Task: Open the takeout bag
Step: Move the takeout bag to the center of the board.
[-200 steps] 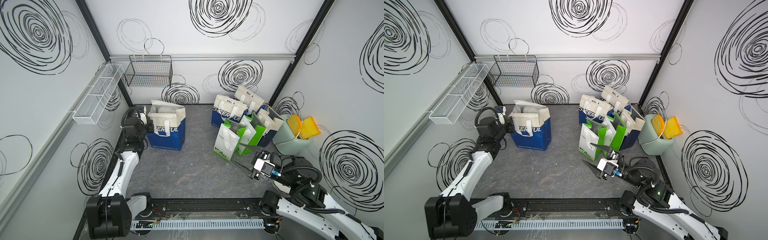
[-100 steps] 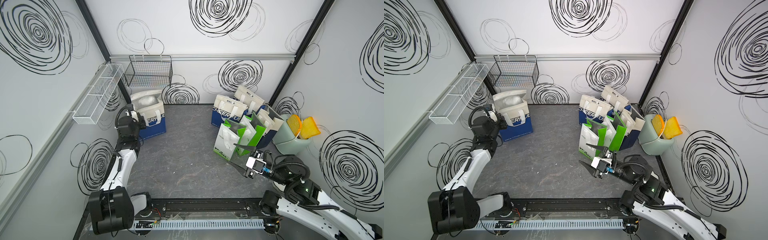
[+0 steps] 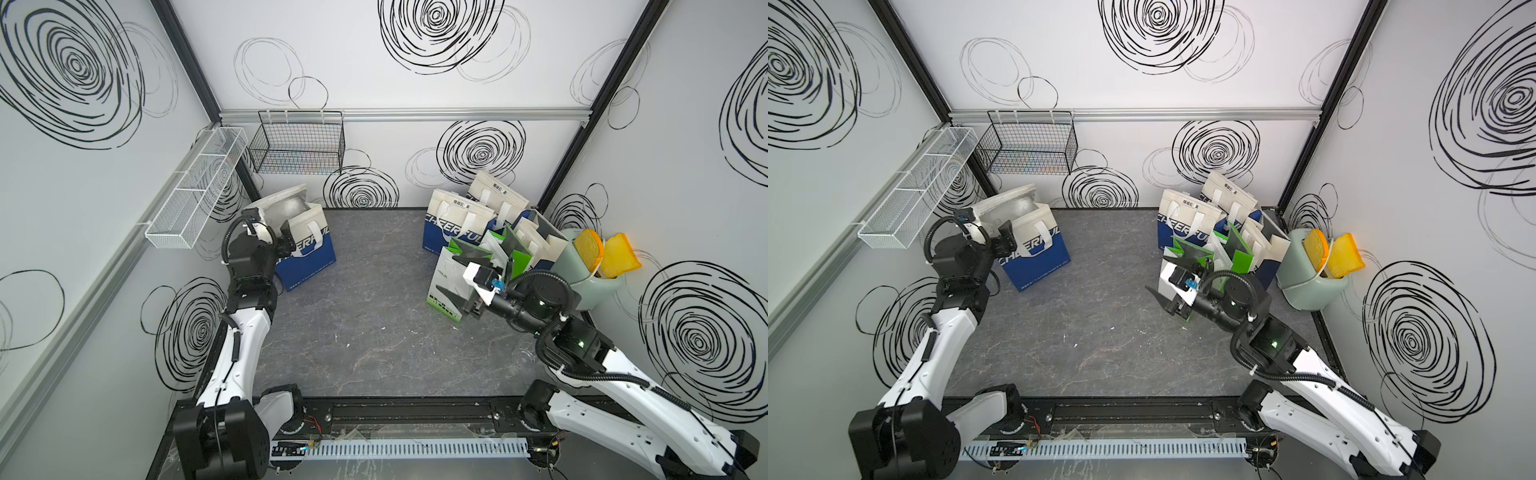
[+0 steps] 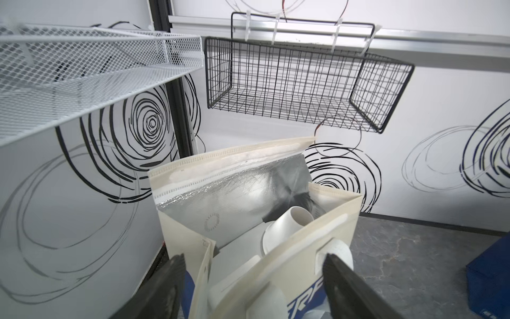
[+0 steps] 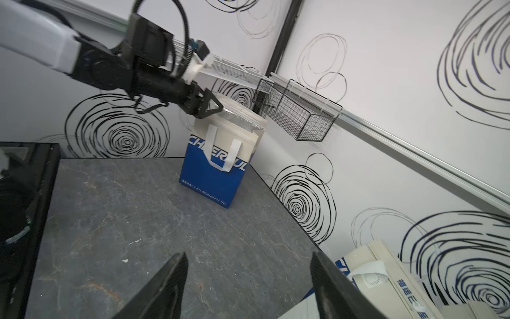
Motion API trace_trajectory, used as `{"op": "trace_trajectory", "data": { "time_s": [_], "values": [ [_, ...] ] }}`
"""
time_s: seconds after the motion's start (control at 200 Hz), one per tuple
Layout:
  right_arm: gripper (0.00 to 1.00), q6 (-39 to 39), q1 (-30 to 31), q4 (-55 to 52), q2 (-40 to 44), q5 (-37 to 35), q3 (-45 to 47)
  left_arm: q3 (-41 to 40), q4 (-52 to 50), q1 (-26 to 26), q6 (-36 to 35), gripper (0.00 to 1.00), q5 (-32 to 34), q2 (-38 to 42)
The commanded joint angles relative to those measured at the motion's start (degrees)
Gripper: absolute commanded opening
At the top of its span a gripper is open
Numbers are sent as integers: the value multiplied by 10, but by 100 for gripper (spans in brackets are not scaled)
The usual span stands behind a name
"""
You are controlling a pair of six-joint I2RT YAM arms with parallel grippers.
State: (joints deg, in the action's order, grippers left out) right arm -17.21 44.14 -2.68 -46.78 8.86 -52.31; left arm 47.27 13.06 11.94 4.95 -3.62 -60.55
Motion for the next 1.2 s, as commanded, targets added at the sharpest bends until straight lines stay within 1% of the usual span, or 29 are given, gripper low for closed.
{"op": "trace_trajectory", "data": {
  "time_s": [0.0,0.045,0.095,0.15,0.24,0.33,0.395,0.425,0.465,0.505,0.57,0.635,0.71,0.78,0.81,0.9,0.97,1.02,1.08,1.191],
  "values": [
    [74,90,-41,-8,-56,7,-65,-1,-18,-27,24,87,2,75],
    [74,125,-58,-27,-91,-3,-102,-6,-36,-56,40,89,14,105],
    [73,164,-81,-60,-136,-15,-151,-10,-57,-94,59,89,10,133],
    [73,189,-106,-113,-194,-15,-219,-24,-76,-149,82,88,2,159],
    [72,230,-151,-219,-292,-4,-360,-64,-79,-253,110,88,-19,186],
    [70,241,-188,-292,-369,-5,-473,-95,-80,-346,108,88,-14,182],
    [69,237,-216,-318,-409,4,-524,-94,-88,-394,92,86,4,160],
    [68,223,-227,-327,-427,7,-544,-89,-92,-411,85,85,-3,147],
    [68,189,-240,-343,-452,7,-570,-80,-98,-426,71,85,-29,128],
    [64,164,-255,-360,-476,6,-596,-68,-111,-435,67,85,-53,113],
    [61,153,-288,-386,-508,19,-627,-50,-139,-446,67,83,-90,99],
    [59,140,-310,-390,-525,42,-630,-42,-167,-457,49,83,-119,100],
    [59,112,-316,-393,-545,40,-629,-44,-203,-468,30,84,-108,123],
    [62,94,-322,-403,-571,34,-634,-64,-219,-471,38,83,-96,158],
    [62,89,-326,-407,-584,32,-638,-74,-223,-472,41,81,-98,174],
    [65,78,-331,-420,-615,14,-655,-108,-225,-477,43,81,-119,224],
    [65,72,-331,-423,-631,16,-662,-118,-228,-495,39,82,-108,252],
    [65,68,-331,-426,-640,28,-663,-117,-229,-510,30,82,-91,263],
    [65,70,-329,-427,-647,13,-663,-116,-232,-525,16,82,-75,268],
    [61,69,-328,-425,-650,11,-656,-118,-236,-534,9,81,-54,265]
  ]
}}
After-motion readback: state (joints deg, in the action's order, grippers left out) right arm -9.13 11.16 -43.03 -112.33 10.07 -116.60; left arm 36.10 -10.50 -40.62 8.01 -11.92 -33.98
